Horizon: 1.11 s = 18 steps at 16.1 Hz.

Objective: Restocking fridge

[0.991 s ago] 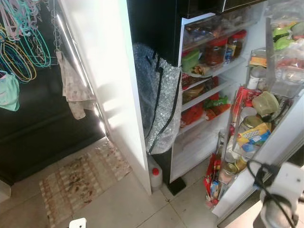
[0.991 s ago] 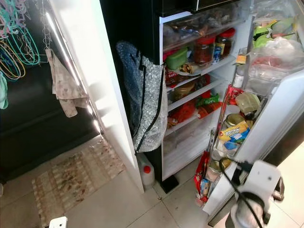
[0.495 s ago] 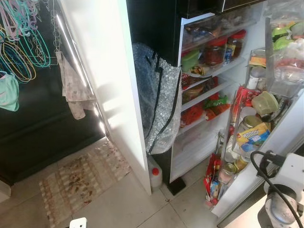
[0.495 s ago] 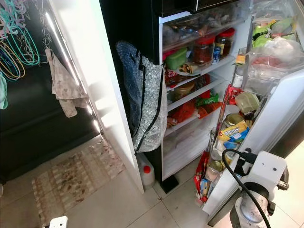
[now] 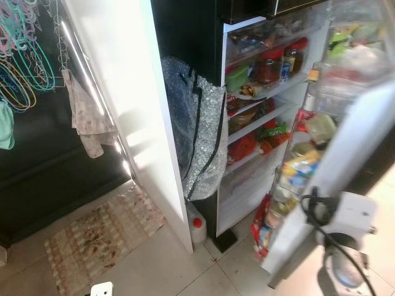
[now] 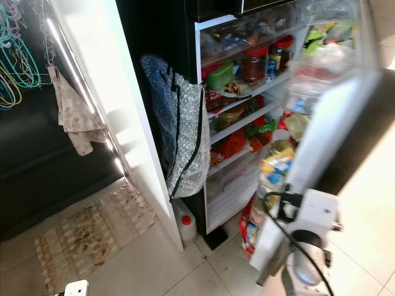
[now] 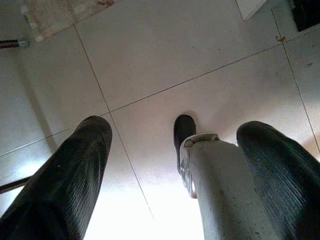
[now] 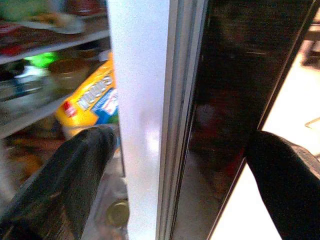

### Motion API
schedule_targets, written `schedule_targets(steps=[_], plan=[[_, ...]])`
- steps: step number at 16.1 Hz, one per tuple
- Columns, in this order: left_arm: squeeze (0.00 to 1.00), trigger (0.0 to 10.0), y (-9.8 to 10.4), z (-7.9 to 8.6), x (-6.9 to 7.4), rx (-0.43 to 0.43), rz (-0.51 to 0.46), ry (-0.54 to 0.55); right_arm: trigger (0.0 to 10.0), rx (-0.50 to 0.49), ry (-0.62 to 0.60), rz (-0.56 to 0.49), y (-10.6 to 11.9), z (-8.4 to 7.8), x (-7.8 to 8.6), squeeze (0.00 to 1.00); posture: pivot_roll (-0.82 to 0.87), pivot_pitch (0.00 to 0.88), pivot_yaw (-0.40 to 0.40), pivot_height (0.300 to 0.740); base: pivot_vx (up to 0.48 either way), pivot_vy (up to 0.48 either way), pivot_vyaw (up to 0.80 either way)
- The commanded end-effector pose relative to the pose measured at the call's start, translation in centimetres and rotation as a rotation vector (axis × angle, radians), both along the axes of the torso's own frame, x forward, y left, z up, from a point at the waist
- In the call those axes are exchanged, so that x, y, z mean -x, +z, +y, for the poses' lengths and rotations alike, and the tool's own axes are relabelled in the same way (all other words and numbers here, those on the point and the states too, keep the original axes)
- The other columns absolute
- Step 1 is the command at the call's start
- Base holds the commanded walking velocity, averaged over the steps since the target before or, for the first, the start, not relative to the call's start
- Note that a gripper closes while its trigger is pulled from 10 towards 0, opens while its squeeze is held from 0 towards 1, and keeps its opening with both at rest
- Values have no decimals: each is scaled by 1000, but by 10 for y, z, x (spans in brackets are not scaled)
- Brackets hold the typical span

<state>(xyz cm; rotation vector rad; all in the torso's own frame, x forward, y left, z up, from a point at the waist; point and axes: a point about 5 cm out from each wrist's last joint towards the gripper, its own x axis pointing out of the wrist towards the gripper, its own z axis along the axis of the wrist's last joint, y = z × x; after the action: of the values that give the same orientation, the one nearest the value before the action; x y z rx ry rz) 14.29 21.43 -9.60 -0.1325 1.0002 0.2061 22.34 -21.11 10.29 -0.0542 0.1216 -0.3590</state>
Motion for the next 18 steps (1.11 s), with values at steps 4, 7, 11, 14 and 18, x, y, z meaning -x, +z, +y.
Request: schedule_targets(steps=[4, 7, 11, 14, 18], plan=[[0, 10000, -1, 2, 3, -7, 16, 3, 10000, -40, 447, -33, 9, 63, -10, 0, -204, 0, 75, 740, 0, 0, 0], [0, 10000, -1, 2, 3, -7, 16, 3, 10000, -29, 640, -22, 9, 87, -8, 0, -203, 0, 72, 740, 0, 0, 0], [0, 10000, -1, 2, 3, -7, 15, -2, 10000, 7, 691, -25, 11, 92, -22, 0, -205, 0, 74, 740, 0, 0, 0], [0, 10000, -1, 2, 3, -10, 15, -4, 10000, 59, 546, -26, 14, 77, -45, 0, -202, 0, 78, 740, 0, 0, 0], [0, 10000, -1, 3, 3, -13, 13, -1, 10000, 51, 519, -35, 17, 71, -55, 0, -200, 0, 89, 740, 0, 0, 0]])
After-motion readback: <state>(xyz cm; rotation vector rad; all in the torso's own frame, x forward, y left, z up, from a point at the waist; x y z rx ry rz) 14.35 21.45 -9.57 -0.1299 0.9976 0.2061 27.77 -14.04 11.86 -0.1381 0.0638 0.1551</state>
